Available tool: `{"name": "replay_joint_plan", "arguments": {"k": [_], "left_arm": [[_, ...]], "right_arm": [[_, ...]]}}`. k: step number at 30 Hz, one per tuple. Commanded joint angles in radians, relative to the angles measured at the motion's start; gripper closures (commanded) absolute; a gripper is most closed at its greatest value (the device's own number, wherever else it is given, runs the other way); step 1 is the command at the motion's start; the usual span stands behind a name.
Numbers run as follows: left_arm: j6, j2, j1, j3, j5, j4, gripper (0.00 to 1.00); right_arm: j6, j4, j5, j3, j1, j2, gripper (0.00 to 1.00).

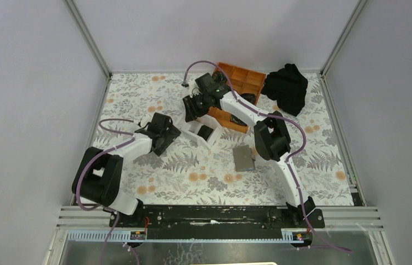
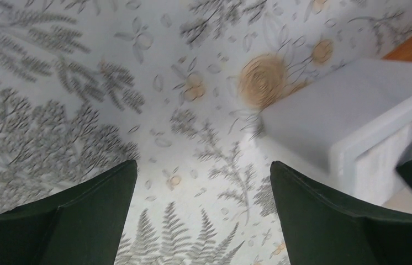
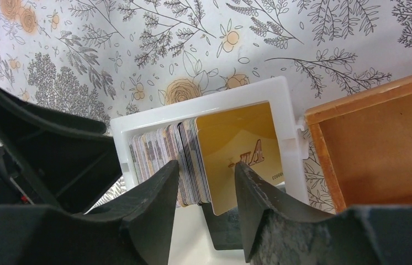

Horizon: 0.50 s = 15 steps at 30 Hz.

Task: Put the credit cards into the card holder
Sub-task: Pick up the credit card from the storage box.

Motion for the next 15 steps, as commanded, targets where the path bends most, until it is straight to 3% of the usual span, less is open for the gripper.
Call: {"name": "replay_joint_plan", "arguments": {"k": [1,9,15], "left_arm": [[0.007,0.066,0.017,0.092,-0.002,0.032,0.02],[0.03,0.107,0.04,0.133,-0.008,0.025,0.02],[0.056,0.128,0.058,0.168,-0.007,0.025,0.02]], "right_arm": [[-0.013,-0.02,-0.008,-0.003,0.004,0.007,0.53],[0.009,-0.02,-0.007,-0.027,0.005,-0.01,0.65],[0.02,-0.026,0.025,-0.031,0.008,-0.036,0.69]]}}
